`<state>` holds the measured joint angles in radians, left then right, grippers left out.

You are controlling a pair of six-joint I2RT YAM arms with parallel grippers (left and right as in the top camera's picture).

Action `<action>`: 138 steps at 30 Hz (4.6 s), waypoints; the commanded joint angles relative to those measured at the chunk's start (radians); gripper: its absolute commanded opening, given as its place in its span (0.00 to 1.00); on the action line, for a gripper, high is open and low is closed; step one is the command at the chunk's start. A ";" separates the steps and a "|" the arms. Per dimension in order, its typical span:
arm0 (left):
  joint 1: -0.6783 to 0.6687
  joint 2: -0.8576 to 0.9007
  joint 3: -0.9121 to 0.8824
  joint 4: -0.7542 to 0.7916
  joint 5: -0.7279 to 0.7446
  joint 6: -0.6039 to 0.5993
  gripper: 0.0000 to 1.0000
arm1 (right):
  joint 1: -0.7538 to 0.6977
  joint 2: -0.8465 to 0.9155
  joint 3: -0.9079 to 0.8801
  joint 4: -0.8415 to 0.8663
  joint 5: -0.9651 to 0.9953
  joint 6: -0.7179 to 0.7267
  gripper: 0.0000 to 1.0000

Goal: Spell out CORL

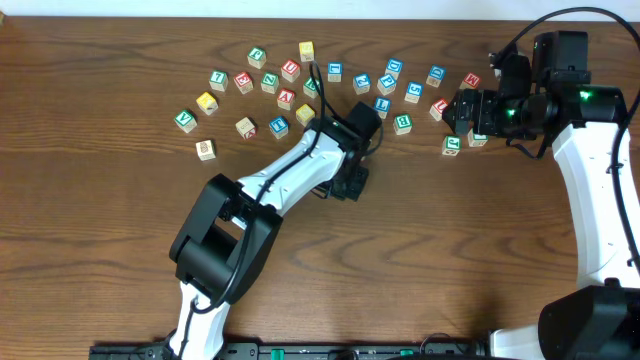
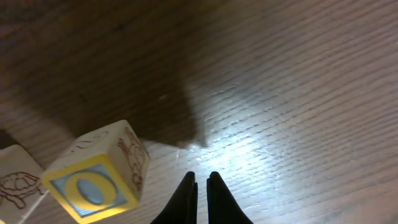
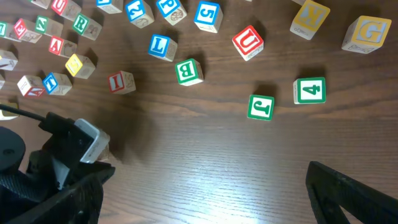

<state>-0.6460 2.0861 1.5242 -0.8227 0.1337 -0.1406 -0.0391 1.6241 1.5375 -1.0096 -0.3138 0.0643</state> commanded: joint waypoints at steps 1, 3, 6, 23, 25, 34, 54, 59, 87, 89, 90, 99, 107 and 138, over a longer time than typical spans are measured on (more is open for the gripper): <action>0.033 0.005 -0.004 -0.006 -0.022 0.056 0.08 | 0.002 -0.002 0.019 -0.003 0.009 0.009 0.99; 0.054 0.005 -0.004 -0.006 -0.021 0.059 0.07 | 0.002 -0.002 0.019 -0.003 0.011 0.009 0.99; 0.079 0.005 -0.004 -0.006 -0.014 0.063 0.08 | 0.002 -0.002 0.019 -0.004 0.020 0.009 0.99; 0.082 0.005 -0.004 0.006 -0.032 0.046 0.08 | 0.002 -0.002 0.019 -0.004 0.024 0.009 0.99; 0.082 0.005 -0.004 0.014 -0.060 0.002 0.08 | 0.002 -0.002 0.019 -0.002 0.024 0.009 0.99; 0.082 0.005 -0.004 0.050 -0.076 -0.068 0.08 | 0.002 -0.002 0.019 -0.006 0.024 0.009 0.99; 0.095 0.005 -0.004 0.052 -0.127 -0.214 0.08 | 0.002 -0.002 0.019 -0.009 0.024 0.009 0.99; 0.102 0.005 -0.004 0.059 -0.127 -0.232 0.08 | 0.002 -0.002 0.019 -0.009 0.024 0.009 0.99; 0.111 -0.115 0.092 -0.002 -0.127 -0.235 0.08 | 0.002 -0.002 0.019 -0.011 0.024 0.009 0.99; 0.125 -0.149 0.092 -0.008 -0.127 -0.235 0.08 | 0.002 -0.002 0.019 -0.009 0.024 0.009 0.99; 0.127 -0.156 0.092 -0.010 -0.127 -0.235 0.09 | 0.002 -0.002 0.019 -0.008 0.024 0.009 0.99; 0.224 -0.275 0.092 -0.071 -0.127 -0.220 0.09 | 0.002 -0.002 0.019 -0.004 0.023 0.009 0.99; 0.317 -0.332 0.092 -0.102 -0.127 -0.185 0.09 | 0.002 -0.002 0.019 -0.001 0.019 0.010 0.99; 0.478 -0.338 0.092 -0.110 -0.127 -0.125 0.25 | 0.169 0.240 0.423 -0.175 0.047 0.116 0.96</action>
<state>-0.1852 1.7710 1.5921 -0.9241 0.0193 -0.2836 0.1024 1.7935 1.8690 -1.1645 -0.2859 0.1497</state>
